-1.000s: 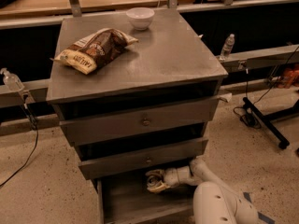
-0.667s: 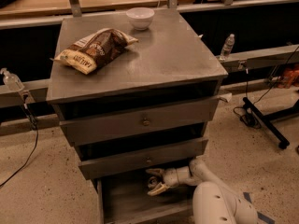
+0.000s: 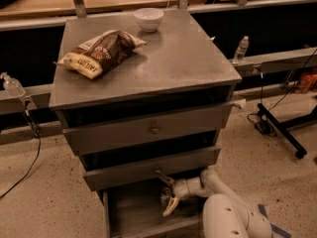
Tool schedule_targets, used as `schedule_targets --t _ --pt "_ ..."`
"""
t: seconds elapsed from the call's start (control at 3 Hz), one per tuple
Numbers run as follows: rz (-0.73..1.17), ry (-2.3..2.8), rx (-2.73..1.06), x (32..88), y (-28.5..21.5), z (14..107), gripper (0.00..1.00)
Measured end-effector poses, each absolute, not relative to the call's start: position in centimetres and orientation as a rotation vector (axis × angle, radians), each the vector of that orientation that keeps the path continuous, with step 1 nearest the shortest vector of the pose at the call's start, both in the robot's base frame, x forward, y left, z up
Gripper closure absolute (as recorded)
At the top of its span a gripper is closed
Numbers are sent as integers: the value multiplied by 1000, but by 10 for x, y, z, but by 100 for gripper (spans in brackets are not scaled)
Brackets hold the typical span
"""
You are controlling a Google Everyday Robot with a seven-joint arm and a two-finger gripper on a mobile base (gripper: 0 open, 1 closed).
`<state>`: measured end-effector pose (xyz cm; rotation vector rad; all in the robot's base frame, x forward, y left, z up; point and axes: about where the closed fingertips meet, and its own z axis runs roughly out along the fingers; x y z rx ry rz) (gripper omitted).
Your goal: Pick 7up can from bottom drawer and place on counter
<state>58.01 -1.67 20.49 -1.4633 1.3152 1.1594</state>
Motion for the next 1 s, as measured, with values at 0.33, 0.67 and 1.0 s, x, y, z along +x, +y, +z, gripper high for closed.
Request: schedule_targets --t 0.33,0.67,1.0 --pt "1157 1405 -1406 576 -54 212 0" --pt "1155 1469 -1352 562 -83 222 0" --pt "1156 1469 -1352 562 -83 222 0"
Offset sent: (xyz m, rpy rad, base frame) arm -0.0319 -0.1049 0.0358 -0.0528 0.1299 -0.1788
